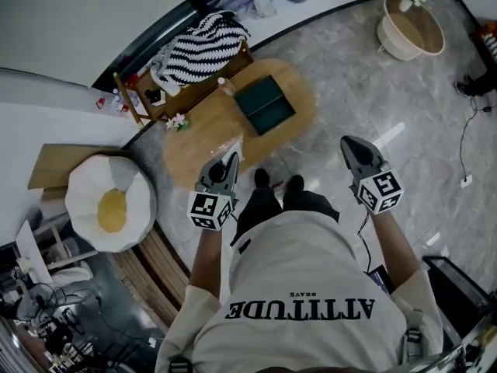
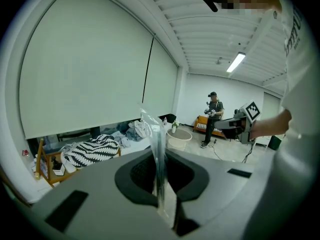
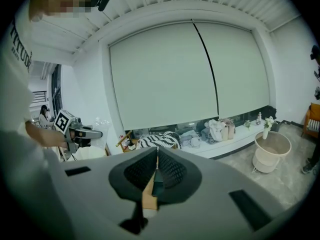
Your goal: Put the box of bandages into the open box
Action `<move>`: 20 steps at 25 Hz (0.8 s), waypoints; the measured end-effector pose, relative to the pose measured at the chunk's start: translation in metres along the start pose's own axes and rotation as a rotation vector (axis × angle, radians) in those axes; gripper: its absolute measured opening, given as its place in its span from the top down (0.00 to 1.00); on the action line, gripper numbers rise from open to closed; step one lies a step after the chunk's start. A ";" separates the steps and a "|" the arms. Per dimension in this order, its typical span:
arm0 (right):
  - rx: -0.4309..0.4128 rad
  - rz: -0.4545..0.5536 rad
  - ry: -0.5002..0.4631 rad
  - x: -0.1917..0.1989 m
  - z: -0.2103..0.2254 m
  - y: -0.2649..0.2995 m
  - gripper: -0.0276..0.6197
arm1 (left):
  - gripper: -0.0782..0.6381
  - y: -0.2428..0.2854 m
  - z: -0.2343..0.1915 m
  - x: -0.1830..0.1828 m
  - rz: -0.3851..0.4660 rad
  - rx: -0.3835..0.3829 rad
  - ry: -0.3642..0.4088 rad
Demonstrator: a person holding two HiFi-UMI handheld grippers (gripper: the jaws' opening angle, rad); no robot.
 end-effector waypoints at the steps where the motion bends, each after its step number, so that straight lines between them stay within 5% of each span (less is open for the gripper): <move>1: 0.001 -0.002 0.002 0.000 -0.001 0.003 0.92 | 0.84 0.002 -0.003 -0.001 -0.001 0.005 0.003; 20: 0.185 -0.028 0.119 0.006 -0.009 0.060 0.92 | 0.84 0.087 -0.087 -0.001 -0.120 0.209 0.093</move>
Point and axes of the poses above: the fingertips, and each gripper's own axes: y forward along the fingers, z to its right, x out of its underside, the point moved 4 cm from there along -y, backward along the fingers, and after that the axes turned 6 degrees about -z, right-handed, at the moved point
